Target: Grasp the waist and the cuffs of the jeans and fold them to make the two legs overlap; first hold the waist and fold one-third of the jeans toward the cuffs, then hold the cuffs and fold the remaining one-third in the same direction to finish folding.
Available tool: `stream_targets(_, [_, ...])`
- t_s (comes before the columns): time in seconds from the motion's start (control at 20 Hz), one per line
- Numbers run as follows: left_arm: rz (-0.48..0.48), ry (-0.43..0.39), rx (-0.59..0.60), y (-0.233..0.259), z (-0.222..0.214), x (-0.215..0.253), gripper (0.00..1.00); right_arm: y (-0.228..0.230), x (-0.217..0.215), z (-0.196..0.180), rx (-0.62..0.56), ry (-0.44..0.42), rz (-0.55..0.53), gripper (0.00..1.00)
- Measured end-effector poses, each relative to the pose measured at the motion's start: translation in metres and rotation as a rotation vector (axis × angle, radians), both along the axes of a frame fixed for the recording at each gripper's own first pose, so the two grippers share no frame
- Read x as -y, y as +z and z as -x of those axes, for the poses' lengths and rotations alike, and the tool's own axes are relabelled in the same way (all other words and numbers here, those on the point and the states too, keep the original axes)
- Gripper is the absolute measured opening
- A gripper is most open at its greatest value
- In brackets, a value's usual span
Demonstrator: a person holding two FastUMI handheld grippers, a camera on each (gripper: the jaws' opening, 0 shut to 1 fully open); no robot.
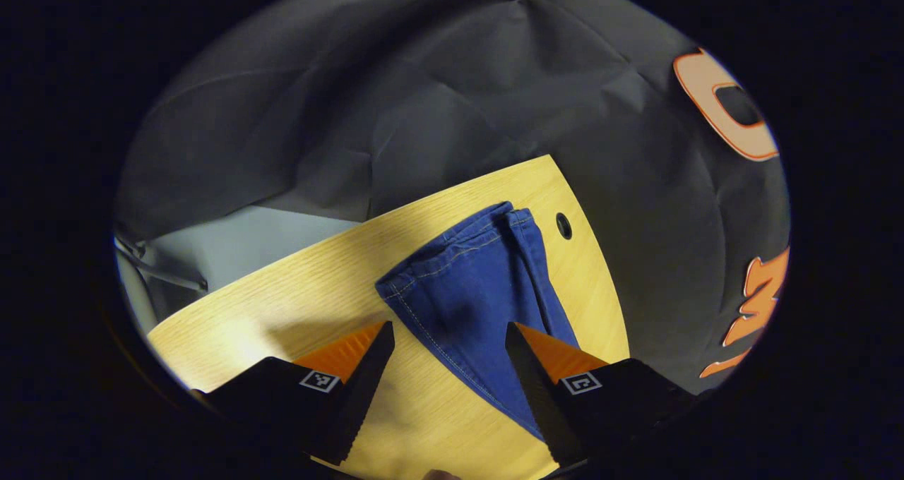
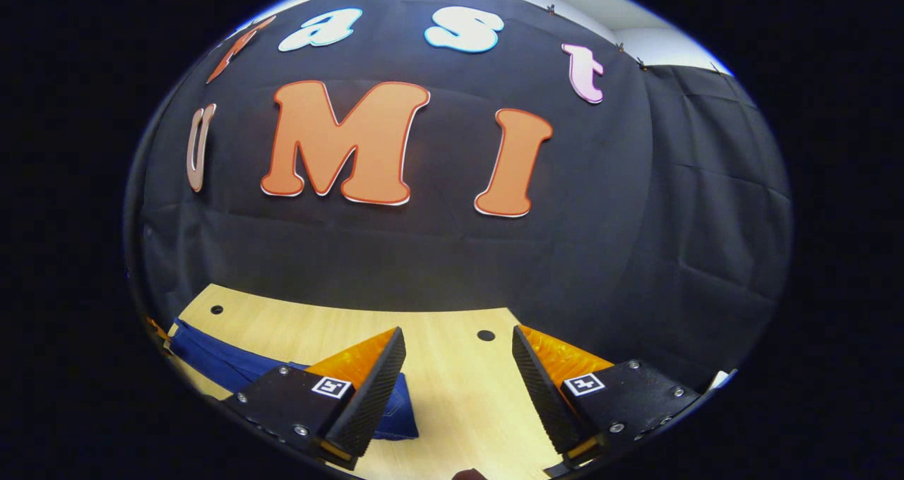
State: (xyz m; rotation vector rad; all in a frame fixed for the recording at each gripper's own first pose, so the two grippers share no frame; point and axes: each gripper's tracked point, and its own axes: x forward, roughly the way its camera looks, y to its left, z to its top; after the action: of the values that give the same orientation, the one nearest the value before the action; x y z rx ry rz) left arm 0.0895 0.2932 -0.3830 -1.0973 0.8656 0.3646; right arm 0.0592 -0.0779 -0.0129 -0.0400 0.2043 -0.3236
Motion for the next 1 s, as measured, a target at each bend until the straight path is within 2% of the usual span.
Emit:
stream_targets(0.1, [0.050,0.022,-0.007,-0.007,-0.003,-0.003,0.98,0.004,0.003,0.006,-0.001,-0.010,0.010,0.94])
stream_targets(0.25, [0.035,0.045,0.043,-0.013,-0.018,-0.009,0.95,0.005,0.008,0.014,-0.002,-0.030,-0.001,0.96])
stream_targets(0.35, [0.042,0.040,0.068,-0.012,-0.028,-0.010,0.89,0.006,0.012,0.015,-0.003,-0.042,-0.016,0.96])
stream_targets(0.65, [0.042,-0.002,0.115,-0.013,-0.050,-0.002,0.86,0.007,0.005,0.020,-0.012,-0.049,-0.027,0.96])
stream_targets(0.85, [0.021,-0.037,0.082,-0.029,-0.053,-0.001,0.66,0.005,-0.007,0.028,-0.025,-0.036,-0.030,0.96])
stream_targets(0.95, [0.068,-0.011,0.084,-0.029,-0.049,-0.002,0.09,0.002,-0.011,0.031,-0.035,-0.034,-0.027,0.96])
stream_targets(1.0, [0.081,0.000,0.090,-0.028,-0.045,-0.001,0.10,0.001,-0.012,0.033,-0.038,-0.031,-0.027,0.96])
